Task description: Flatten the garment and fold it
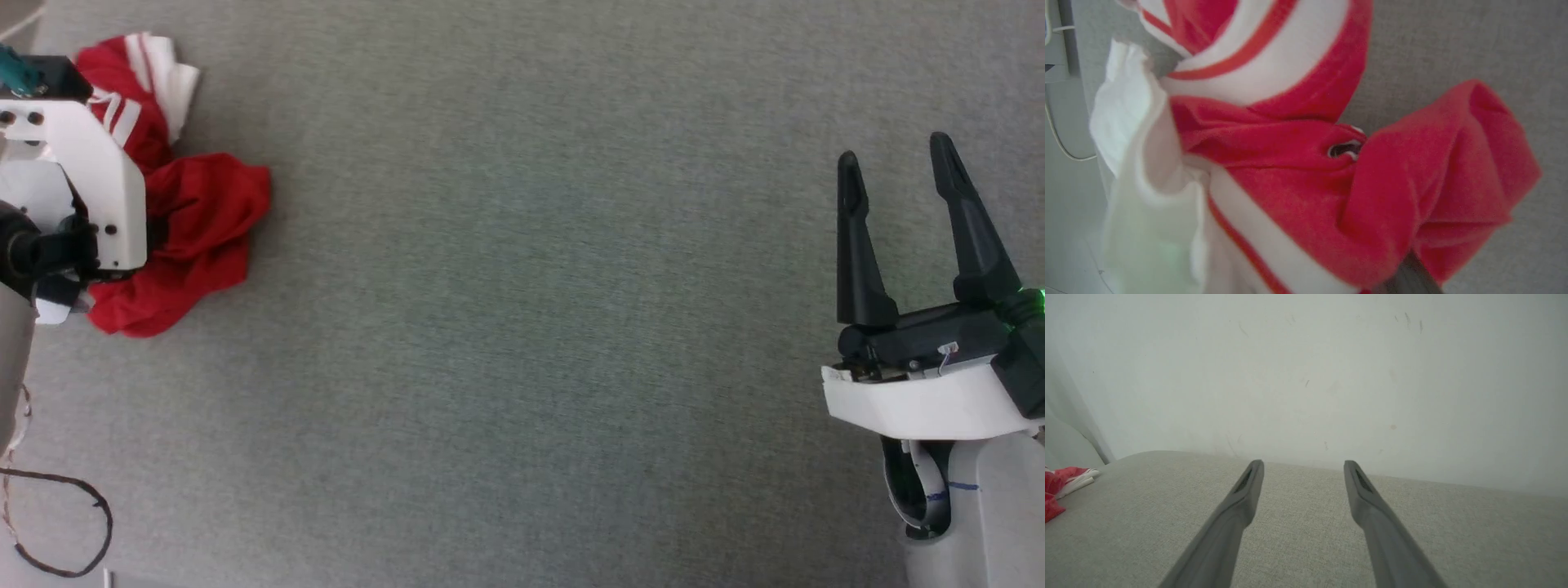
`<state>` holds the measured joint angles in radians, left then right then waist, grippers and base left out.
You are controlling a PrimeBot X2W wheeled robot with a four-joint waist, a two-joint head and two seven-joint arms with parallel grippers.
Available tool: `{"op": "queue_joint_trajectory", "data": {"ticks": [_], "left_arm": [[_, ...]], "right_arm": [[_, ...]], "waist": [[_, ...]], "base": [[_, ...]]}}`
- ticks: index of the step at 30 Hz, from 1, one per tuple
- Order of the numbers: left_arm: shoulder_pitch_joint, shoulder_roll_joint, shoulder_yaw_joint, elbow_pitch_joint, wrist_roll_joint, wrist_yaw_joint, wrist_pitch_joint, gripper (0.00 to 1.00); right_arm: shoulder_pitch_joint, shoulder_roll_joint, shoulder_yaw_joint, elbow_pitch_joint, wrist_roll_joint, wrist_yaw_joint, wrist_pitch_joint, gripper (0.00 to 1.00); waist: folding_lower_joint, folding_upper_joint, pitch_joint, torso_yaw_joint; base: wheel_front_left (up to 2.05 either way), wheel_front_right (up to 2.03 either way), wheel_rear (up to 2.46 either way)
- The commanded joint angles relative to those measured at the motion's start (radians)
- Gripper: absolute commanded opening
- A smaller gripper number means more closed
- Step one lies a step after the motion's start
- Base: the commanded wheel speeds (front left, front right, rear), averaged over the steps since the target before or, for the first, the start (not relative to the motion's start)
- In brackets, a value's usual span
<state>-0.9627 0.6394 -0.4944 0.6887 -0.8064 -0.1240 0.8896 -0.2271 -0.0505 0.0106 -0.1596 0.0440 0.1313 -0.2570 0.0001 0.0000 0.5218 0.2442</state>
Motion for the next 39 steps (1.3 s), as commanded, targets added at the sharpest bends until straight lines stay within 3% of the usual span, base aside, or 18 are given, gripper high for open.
{"op": "queue_joint_trajectory", "data": {"ticks": [1, 4, 5, 6, 15, 24, 31, 39], "left_arm": [[0.034, -0.01, -0.025, 0.013, 0.005, -0.007, 0.007, 1.0], [0.044, -0.016, -0.069, 0.024, 0.003, -0.007, 0.013, 1.0], [0.044, -0.014, -0.079, 0.029, 0.001, -0.007, 0.013, 0.64], [0.044, -0.01, -0.09, 0.03, -0.004, -0.007, 0.016, 0.0], [0.004, 0.066, -0.107, -0.018, -0.058, -0.007, -0.052, 0.0], [-0.096, 0.146, -0.179, -0.207, -0.067, -0.007, -0.116, 0.0], [-0.176, 0.112, -0.285, -0.384, -0.091, -0.007, -0.163, 0.0], [-0.237, 0.052, -0.45, -0.505, -0.123, -0.007, -0.218, 0.0]], "right_arm": [[-0.019, 0.0, 0.003, -0.004, -0.006, -0.001, -0.005, 1.0], [-0.02, 0.0, 0.001, -0.003, -0.007, -0.001, -0.005, 1.0], [-0.02, 0.0, 0.0, -0.001, -0.007, -0.001, -0.005, 1.0], [-0.02, 0.0, 0.001, 0.0, -0.008, -0.001, -0.005, 1.0], [0.018, 0.0, -0.005, 0.015, 0.016, -0.001, -0.005, 1.0], [0.1, 0.0, -0.018, 0.028, 0.058, -0.001, -0.005, 1.0], [0.149, 0.0, -0.018, 0.032, 0.081, -0.001, -0.005, 1.0], [0.169, 0.0, -0.01, 0.032, 0.098, -0.001, -0.005, 1.0]], "waist": [[-0.0001, 0.0, 0.021, -0.025], [-0.0001, 0.0, 0.018, -0.029], [-0.0001, 0.0, 0.013, -0.03], [-0.0001, 0.0, 0.009, -0.031], [-0.0001, 0.0, -0.109, -0.025], [-0.0001, 0.0, -0.283, -0.038], [-0.0001, 0.0, -0.364, -0.104], [-0.0001, 0.0, -0.391, -0.269]], "base": [[0.0, 0.0, 0.0], [0.0, 0.0, 0.0], [0.0, 0.0, 0.0], [0.0, 0.0, 0.0], [0.0, 0.0, 0.0], [0.0, 0.0, 0.0], [0.0, 0.0, 0.0], [0.0, 0.0, 0.0]]}}
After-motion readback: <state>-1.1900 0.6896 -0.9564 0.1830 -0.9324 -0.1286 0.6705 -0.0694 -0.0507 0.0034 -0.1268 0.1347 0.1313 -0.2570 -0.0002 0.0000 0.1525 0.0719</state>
